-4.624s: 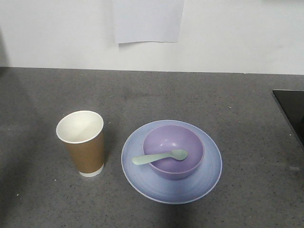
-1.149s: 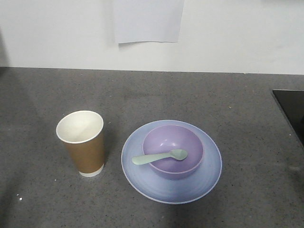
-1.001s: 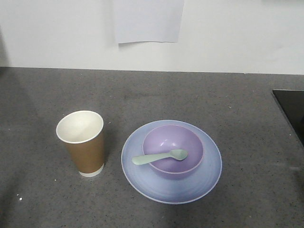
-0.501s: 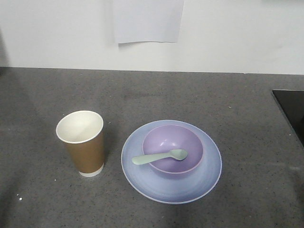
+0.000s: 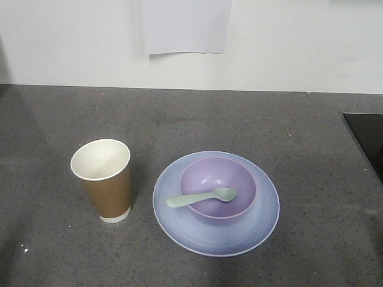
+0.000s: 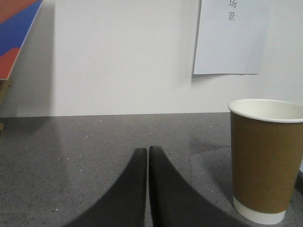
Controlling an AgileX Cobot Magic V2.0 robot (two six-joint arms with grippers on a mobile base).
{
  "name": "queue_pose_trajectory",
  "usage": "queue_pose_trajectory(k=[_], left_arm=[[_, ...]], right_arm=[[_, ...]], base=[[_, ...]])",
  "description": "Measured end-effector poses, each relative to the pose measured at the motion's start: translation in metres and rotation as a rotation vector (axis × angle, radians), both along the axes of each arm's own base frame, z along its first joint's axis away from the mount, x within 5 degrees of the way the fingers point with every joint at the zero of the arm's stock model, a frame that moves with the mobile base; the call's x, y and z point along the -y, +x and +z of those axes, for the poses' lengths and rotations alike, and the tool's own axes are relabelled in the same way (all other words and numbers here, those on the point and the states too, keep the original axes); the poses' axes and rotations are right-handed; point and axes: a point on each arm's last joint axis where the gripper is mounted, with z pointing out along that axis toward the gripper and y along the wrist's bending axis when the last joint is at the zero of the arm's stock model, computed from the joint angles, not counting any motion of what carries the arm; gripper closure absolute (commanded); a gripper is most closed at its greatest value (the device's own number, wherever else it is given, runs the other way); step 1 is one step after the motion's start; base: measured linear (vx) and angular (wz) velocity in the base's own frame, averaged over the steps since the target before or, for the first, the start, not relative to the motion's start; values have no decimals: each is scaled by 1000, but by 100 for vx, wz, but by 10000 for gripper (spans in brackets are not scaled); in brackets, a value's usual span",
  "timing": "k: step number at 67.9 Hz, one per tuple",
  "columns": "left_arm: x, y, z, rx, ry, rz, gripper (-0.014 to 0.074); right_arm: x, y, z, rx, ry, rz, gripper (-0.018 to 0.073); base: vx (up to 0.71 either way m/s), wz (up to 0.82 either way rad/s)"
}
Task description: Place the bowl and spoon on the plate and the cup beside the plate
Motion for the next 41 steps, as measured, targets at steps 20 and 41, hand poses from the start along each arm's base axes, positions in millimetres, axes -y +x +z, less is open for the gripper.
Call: queue_pose_trajectory(k=[20,41], left_arm=[[0,0,0,0,0,0,603],[0,0,0,0,0,0,603]], right_arm=[[0,0,0,0,0,0,570],[0,0,0,0,0,0,570]], base=[[0,0],[0,0]])
